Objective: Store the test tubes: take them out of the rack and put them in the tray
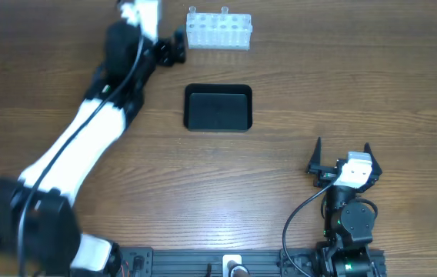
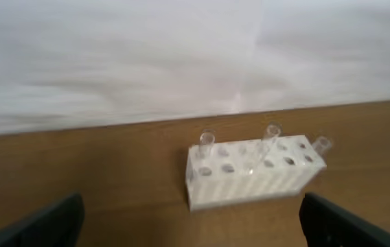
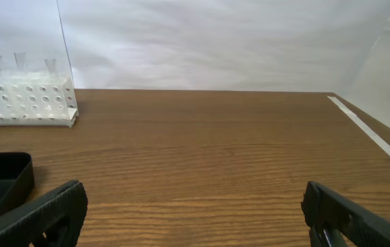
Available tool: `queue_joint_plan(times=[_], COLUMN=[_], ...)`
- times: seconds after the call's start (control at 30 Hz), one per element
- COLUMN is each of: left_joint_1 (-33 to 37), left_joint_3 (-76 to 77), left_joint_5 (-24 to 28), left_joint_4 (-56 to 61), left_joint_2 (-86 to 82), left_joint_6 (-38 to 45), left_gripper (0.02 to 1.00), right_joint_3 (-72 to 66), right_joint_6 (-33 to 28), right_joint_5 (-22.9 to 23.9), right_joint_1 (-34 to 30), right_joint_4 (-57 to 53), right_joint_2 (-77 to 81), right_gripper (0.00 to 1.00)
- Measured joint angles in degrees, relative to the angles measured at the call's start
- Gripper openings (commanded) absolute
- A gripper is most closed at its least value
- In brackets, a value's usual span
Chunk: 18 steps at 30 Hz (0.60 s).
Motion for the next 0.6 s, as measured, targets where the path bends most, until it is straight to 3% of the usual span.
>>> queue_joint_plan(times=[0.23,0.6], left_joint_1=[-1.66,-1.66], left_joint_3=[17.46,32.15], left_joint_5=[-3.67,-4.74], left_joint_4=[-6.71,-11.5], left_joint_2=[16.35,32.15], left_joint_6=[-2.4,-3.08], left_gripper=[0.996,0.952], right_joint_3=[0.0,0.0], right_joint_6=[-0.02,-0.02], right_joint_5=[0.0,0.0], right_joint_1=[0.0,0.0], right_joint_4=[0.0,0.0], right_joint_2=[0.0,0.0], right_gripper=[0.991,0.991])
